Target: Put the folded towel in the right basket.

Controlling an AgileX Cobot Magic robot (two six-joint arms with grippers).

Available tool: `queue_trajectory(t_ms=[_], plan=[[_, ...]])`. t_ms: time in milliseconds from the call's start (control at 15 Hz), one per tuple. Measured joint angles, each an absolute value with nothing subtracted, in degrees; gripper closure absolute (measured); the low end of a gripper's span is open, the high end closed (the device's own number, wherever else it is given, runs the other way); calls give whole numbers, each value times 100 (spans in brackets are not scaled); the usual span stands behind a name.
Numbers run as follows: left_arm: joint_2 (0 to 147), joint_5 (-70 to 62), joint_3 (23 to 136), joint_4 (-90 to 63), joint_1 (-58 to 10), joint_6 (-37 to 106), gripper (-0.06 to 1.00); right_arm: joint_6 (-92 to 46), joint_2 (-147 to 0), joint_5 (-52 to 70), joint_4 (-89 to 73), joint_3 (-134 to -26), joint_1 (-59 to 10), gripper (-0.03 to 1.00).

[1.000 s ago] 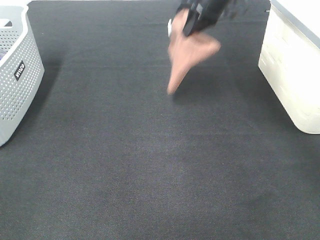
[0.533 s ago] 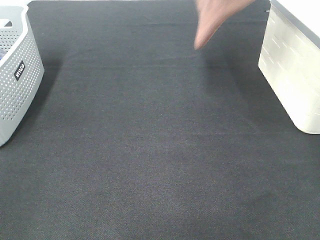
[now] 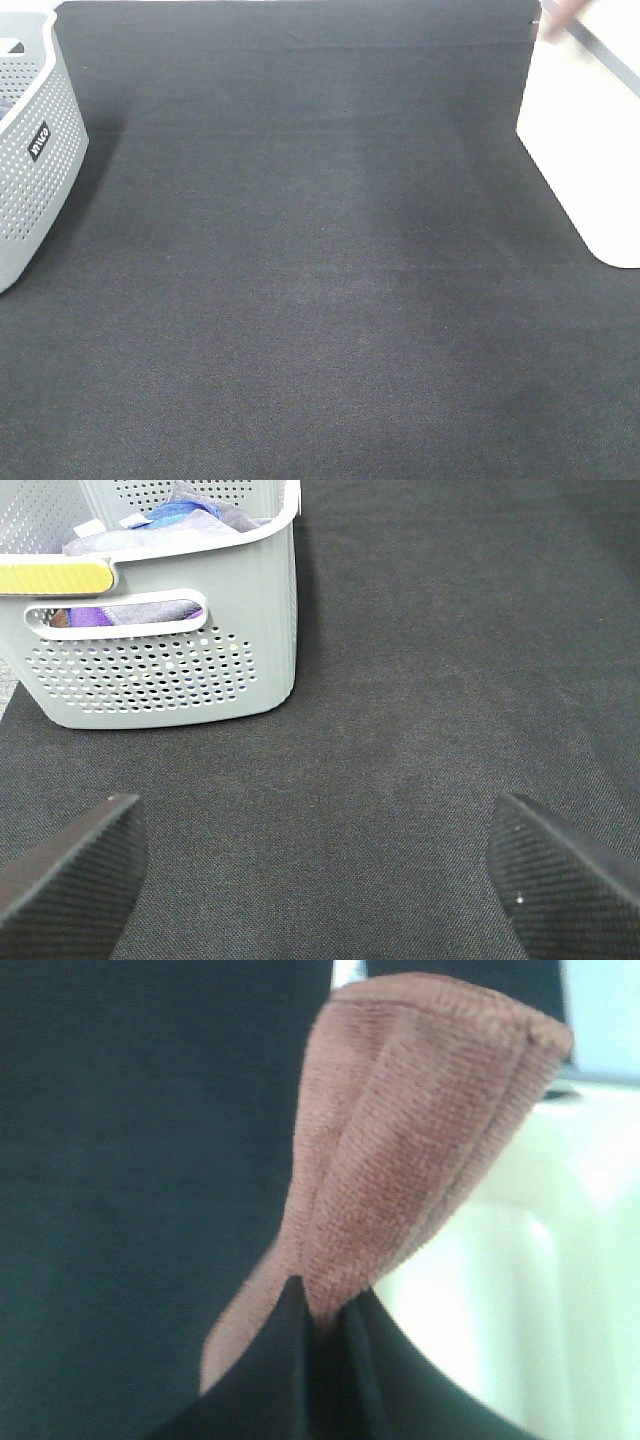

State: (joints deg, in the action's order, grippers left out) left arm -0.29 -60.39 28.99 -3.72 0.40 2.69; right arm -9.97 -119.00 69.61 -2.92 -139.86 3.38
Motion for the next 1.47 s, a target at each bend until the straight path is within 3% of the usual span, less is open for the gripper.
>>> queue_trajectory(t_ms=[400, 600, 667, 867, 933, 1133, 1467], plan=[[-29, -6039, 2899, -372, 40, 269, 7, -991, -11986, 7002, -1089, -13459, 1656, 93], [-29, -6039, 2899, -372, 40, 269, 7, -991, -12382, 6996, -1289, -13396, 1856, 92], [-29, -6039, 2899, -372, 40, 269, 7, -991, -12513, 6996, -1341, -13396, 1856, 88], [-29, -6039, 2899, -372, 40, 269, 7, -980, -12708, 6996, -1387, -13390, 1856, 39], [-29, -6039, 2899, -372, 40, 269, 7, -980, -12702, 6996, -1392, -13390, 1856, 28], [-29, -6039, 2899, -372, 40, 269, 7, -825, -12422, 6996, -1524, -13390, 1736, 19], [-29, -6039, 2899, -372, 40, 269, 7, -688, -11981, 6990, -1484, -13390, 1043, 19]])
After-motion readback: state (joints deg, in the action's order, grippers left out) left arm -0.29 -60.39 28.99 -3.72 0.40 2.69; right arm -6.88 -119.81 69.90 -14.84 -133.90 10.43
